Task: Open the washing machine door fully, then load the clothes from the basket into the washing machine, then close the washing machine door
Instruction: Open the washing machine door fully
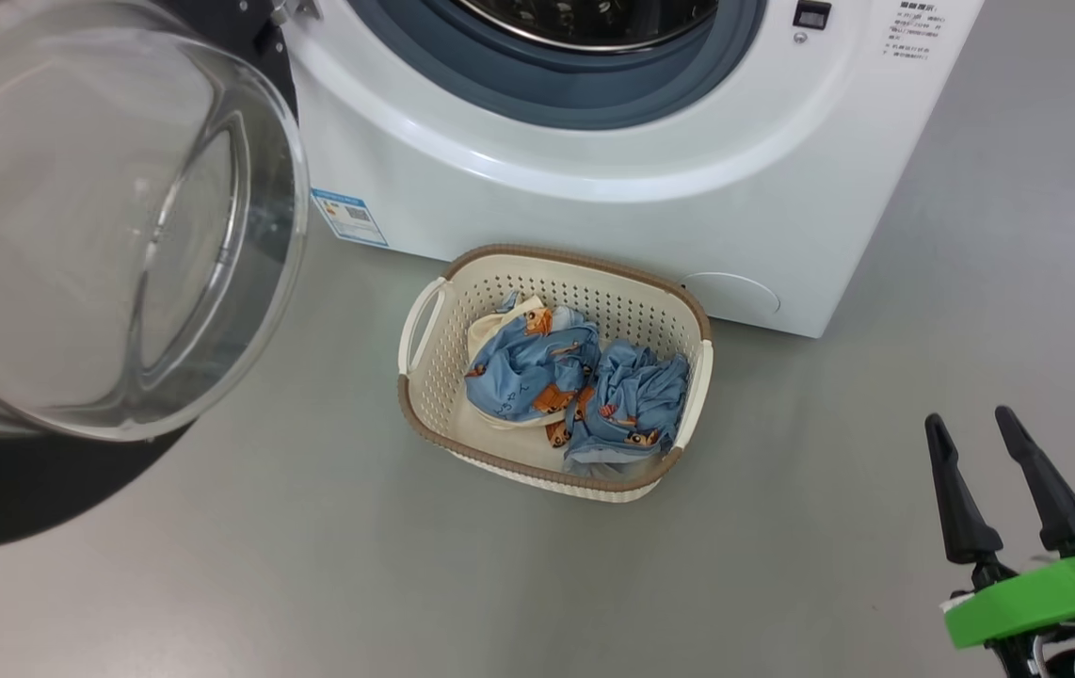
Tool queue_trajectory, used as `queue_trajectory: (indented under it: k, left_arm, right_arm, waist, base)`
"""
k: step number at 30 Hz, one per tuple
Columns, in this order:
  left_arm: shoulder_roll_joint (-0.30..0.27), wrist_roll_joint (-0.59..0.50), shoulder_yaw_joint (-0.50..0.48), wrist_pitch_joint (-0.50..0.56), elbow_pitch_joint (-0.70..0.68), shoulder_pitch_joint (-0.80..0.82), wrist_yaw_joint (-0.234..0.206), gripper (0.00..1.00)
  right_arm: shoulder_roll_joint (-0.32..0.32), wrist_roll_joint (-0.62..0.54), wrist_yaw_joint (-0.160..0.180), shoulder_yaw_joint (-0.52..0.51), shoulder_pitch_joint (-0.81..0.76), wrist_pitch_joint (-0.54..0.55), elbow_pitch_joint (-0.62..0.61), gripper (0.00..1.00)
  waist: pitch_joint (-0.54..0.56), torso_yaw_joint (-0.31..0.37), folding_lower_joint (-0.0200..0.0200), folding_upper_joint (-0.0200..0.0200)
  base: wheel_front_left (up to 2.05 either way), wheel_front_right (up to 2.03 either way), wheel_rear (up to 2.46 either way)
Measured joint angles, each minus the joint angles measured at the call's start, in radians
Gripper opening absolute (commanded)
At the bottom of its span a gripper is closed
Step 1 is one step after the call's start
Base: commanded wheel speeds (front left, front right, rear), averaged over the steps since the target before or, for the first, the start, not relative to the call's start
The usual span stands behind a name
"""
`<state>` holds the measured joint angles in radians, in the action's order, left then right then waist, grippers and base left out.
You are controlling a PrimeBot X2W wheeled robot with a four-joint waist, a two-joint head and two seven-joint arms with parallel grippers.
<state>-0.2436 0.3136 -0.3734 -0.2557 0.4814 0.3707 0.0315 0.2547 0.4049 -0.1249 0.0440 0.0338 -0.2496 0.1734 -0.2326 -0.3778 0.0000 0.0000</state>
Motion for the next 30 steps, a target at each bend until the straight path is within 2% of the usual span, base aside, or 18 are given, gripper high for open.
queue_trajectory:
  k: [8,16,23,30]
  left_arm:
    - [-0.036,-0.017,-0.076,-0.001,0.131,0.081,0.034,0.00]
    - [-0.097,-0.064,-0.140,-0.001,0.270,0.168,0.064,0.00]
    - [-0.140,-0.114,-0.168,-0.001,0.339,0.225,0.066,0.00]
    - [-0.155,-0.146,-0.188,-0.001,0.374,0.278,0.066,0.00]
  right_arm:
    - [0.006,-0.001,0.000,0.011,0.020,0.000,-0.008,1.00]
    - [0.020,-0.001,0.000,0.029,0.044,0.000,-0.010,1.00]
    - [0.031,-0.001,0.000,0.041,0.051,0.000,-0.012,1.00]
    - [0.044,-0.001,0.000,0.042,0.081,0.000,-0.015,1.00]
  waist:
    - [-0.023,0.006,0.0000,0.0000]
    - [-0.049,0.019,0.0000,0.0000]
    - [-0.076,0.028,0.0000,0.0000]
    - [-0.100,0.037,0.0000,0.0000]
  base:
    - [0.00,0.00,0.00]
    - [0.00,0.00,0.00]
    - [0.00,0.00,0.00]
    - [0.00,0.00,0.00]
